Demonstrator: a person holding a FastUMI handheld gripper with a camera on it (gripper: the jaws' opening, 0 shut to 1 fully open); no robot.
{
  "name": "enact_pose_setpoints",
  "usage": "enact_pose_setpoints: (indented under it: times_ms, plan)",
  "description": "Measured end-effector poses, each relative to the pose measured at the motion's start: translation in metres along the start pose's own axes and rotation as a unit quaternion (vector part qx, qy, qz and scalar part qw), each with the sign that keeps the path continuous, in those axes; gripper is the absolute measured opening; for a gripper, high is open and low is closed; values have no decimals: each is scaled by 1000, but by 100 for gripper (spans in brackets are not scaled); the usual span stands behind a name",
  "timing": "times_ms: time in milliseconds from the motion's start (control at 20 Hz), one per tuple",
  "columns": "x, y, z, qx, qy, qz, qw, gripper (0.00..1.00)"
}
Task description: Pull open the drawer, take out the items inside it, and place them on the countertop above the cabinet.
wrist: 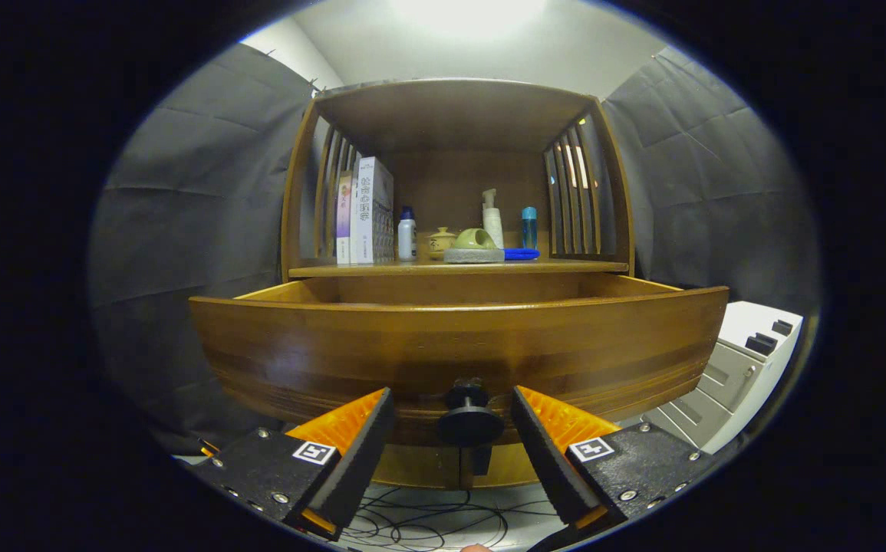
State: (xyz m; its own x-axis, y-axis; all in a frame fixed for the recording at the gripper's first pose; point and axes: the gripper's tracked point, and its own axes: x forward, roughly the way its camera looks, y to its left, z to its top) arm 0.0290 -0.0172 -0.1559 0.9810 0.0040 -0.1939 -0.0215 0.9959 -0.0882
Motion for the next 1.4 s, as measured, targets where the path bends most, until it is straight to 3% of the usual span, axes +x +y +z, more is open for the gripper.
enact_pose_setpoints:
  times_ms: [650, 1400]
  plan:
    - [9, 0, 5, 8, 5, 0, 1000, 95]
    - [58, 0, 21, 15, 3, 0, 1000, 95]
